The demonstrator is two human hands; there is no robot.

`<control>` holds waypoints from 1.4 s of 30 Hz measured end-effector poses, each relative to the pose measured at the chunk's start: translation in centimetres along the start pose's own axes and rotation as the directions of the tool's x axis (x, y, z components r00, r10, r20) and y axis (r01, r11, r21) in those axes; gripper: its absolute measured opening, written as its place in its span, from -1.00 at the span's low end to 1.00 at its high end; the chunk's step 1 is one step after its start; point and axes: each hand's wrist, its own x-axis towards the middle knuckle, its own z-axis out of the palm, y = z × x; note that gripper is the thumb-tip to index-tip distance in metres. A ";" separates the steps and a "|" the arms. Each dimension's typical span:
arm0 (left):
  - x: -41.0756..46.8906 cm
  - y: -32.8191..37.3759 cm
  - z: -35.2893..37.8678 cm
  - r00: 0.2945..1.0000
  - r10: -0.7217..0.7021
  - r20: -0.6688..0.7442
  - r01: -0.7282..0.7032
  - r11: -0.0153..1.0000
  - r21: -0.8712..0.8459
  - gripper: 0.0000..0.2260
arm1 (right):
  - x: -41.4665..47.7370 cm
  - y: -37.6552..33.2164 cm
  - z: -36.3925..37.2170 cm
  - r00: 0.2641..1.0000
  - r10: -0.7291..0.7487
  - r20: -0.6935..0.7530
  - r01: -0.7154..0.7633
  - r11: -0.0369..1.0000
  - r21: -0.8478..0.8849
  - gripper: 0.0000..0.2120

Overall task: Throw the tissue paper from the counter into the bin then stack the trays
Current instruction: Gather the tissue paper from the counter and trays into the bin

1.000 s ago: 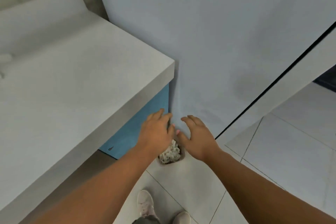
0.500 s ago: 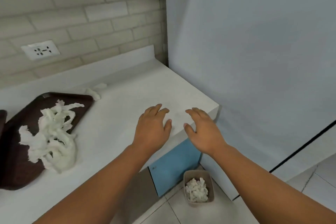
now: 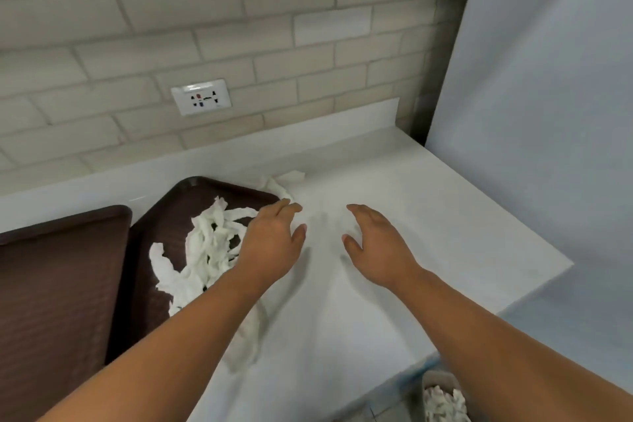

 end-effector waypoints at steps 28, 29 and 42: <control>19.8 -17.1 2.5 0.994 -0.047 0.096 0.063 0.984 -0.164 -0.80 | 22.7 -3.9 12.2 0.998 0.042 -0.039 -0.046 0.993 -0.109 -0.51; 19.8 -17.2 1.8 0.992 -0.072 0.103 0.091 0.976 -0.196 -0.78 | 22.9 -3.9 12.5 0.999 0.038 -0.034 -0.042 0.992 -0.117 -0.51; 16.8 -22.2 -4.0 0.825 -0.526 0.207 0.562 0.726 -0.397 -0.68 | 26.9 -6.7 15.9 0.988 0.077 0.135 -0.042 0.969 -0.244 -0.60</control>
